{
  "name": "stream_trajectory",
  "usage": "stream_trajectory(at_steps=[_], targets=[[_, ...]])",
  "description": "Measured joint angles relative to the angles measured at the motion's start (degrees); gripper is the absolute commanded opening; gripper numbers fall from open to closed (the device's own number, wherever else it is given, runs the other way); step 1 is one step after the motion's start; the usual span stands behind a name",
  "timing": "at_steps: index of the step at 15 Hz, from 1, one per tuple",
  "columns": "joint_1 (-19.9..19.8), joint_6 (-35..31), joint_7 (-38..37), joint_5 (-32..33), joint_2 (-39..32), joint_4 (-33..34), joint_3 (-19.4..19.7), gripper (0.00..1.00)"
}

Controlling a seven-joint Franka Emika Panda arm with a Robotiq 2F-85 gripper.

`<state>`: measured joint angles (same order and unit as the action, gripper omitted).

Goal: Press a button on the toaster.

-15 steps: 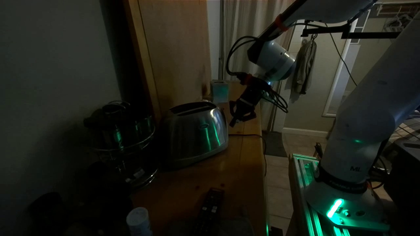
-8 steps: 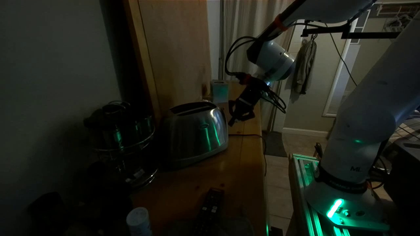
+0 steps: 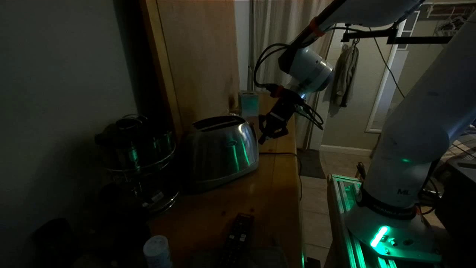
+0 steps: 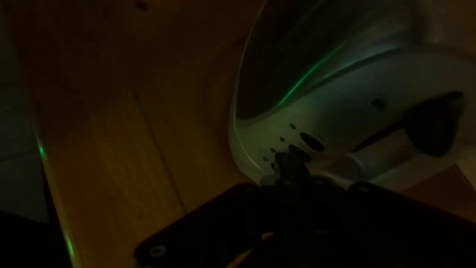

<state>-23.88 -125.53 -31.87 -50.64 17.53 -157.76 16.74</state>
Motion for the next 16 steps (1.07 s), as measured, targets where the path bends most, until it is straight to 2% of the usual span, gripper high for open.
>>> stream_trajectory(at_steps=[16], targets=[[0.7, -0.3, 1.1, -0.3, -0.4, 0.0, 0.0, 0.0]])
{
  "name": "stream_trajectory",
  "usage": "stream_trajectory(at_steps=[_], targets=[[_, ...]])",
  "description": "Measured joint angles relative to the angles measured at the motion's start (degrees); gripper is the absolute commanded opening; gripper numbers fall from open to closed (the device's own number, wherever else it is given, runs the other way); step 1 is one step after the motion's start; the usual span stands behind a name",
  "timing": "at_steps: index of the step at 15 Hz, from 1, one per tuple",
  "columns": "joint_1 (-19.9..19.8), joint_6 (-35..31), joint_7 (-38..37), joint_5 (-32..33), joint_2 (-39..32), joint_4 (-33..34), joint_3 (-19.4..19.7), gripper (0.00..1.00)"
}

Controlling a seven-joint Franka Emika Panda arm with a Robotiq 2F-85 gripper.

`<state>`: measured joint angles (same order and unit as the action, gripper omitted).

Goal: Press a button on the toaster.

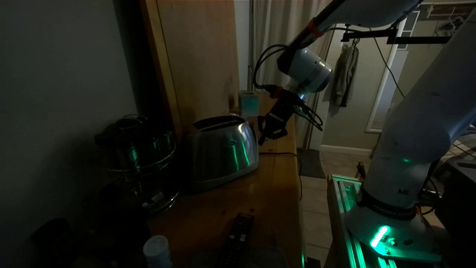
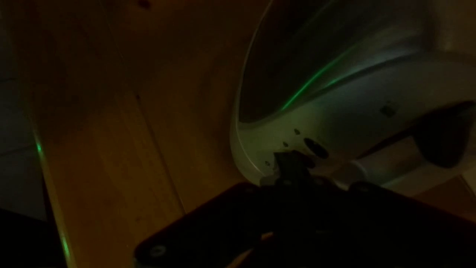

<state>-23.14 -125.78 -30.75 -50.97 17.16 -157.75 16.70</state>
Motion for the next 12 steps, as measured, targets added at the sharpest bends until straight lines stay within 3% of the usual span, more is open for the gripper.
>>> stream_trajectory(at_steps=[12], targets=[[0.0, 0.0, 1.3, -0.8, -0.3, 0.0, 0.1, 0.0]])
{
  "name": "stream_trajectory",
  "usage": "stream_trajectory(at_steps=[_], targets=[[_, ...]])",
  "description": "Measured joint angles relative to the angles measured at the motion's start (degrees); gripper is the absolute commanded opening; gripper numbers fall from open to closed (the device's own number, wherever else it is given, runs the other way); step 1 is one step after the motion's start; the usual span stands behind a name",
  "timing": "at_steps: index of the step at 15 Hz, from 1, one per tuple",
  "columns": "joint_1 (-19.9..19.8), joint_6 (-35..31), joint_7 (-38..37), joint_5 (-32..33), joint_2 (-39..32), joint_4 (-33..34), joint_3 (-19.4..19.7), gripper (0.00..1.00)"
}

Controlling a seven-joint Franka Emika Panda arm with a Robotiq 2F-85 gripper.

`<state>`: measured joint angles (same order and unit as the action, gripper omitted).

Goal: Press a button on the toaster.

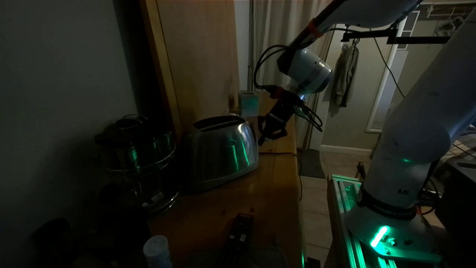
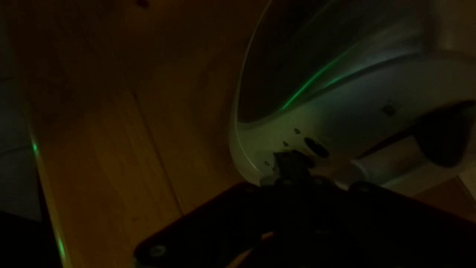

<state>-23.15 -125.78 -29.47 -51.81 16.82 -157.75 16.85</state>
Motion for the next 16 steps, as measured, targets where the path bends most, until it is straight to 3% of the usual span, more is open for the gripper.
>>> stream_trajectory(at_steps=[9, 10, 11, 16], targets=[[0.0, -2.6, 0.2, 0.1, 0.1, 0.1, -0.3, 0.0], [0.0, -3.3, 0.2, 0.1, 0.2, 0.2, -0.4, 0.26], [0.0, -4.0, 0.2, 0.1, 0.3, 0.3, -0.4, 0.27], [0.0, -6.2, 0.4, 0.8, 1.0, 0.6, -0.5, 0.6]])
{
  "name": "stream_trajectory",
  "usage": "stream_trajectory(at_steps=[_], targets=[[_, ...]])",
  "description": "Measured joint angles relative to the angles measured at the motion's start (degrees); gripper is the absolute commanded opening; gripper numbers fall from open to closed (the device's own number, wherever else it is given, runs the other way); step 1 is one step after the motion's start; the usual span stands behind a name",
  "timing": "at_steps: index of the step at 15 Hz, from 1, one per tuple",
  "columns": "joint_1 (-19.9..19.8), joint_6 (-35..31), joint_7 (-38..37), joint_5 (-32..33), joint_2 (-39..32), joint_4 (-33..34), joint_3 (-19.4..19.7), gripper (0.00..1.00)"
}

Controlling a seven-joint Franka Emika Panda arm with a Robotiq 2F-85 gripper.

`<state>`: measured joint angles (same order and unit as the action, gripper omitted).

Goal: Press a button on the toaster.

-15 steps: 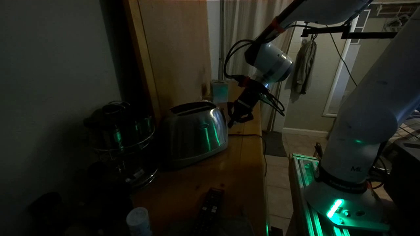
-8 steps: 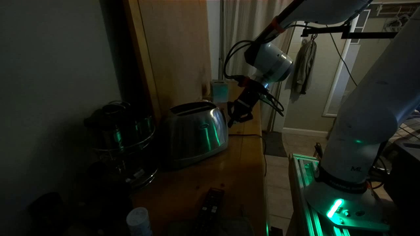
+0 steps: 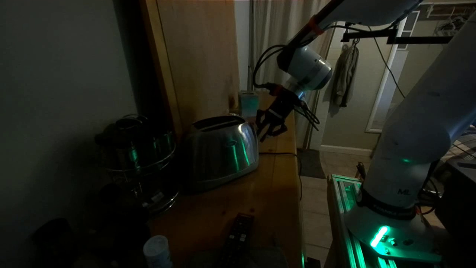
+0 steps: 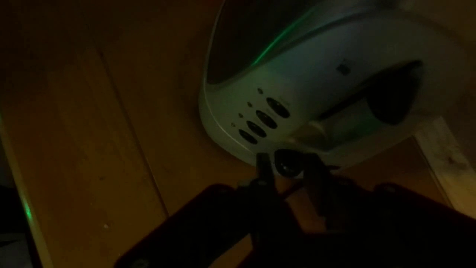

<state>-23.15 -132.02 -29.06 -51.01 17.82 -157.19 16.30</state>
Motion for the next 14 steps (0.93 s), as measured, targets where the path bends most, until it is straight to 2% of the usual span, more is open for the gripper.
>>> stream_trajectory(at_steps=[3, 6, 11, 14], targets=[[-0.1, -0.3, 0.4, 4.2, 1.0, 0.1, -0.4, 0.81], [-0.8, -0.3, -0.7, 15.2, 2.4, 0.1, -1.8, 1.0], [-3.1, -0.4, -5.1, 34.7, 6.7, 0.1, -5.1, 1.0], [-3.3, -0.3, -4.7, 41.8, 9.9, 0.1, -6.6, 1.0]])
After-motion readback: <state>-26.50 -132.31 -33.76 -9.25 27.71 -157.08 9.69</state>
